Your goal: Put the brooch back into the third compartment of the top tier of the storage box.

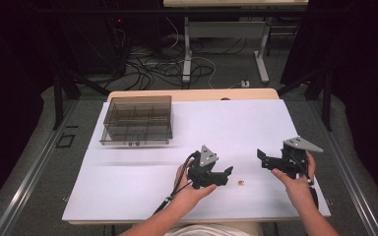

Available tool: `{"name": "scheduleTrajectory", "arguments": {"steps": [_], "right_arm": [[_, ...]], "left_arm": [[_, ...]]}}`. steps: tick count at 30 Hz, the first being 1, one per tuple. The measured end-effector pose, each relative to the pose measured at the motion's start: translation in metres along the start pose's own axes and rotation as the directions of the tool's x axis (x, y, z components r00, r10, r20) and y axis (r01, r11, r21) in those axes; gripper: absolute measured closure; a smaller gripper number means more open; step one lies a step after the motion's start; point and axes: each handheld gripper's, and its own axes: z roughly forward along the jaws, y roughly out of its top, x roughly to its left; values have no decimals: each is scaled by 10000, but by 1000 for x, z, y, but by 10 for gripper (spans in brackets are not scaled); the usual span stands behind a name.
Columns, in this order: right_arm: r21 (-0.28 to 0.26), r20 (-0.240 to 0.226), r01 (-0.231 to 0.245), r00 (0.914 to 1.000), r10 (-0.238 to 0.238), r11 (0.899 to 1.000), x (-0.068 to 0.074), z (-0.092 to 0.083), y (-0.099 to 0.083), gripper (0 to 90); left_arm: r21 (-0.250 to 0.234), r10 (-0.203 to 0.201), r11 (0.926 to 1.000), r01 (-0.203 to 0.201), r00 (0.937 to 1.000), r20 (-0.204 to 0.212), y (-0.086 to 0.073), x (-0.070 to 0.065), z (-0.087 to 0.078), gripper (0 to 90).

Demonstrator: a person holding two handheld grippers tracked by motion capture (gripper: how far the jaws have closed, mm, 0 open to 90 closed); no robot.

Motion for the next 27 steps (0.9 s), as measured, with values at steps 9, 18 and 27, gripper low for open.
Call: {"name": "scheduleTrajectory", "arguments": {"steps": [9, 18, 27], "right_arm": [[7, -16, 66, 10000, -66, 10000, 0, 1, 0, 0], [44, 0, 80, 10000, -80, 10000, -1, 1, 0, 0], [154, -59, 52, 10000, -51, 9999, -1, 1, -1, 0]], "left_arm": [[478, 325, 9983, -333, 9993, 164, -2, -9, 16, 318], [898, 587, 9940, -617, 9976, 360, -5, -20, 30, 366], [1095, 725, 9909, -785, 9957, 577, -7, -25, 40, 439]]}}
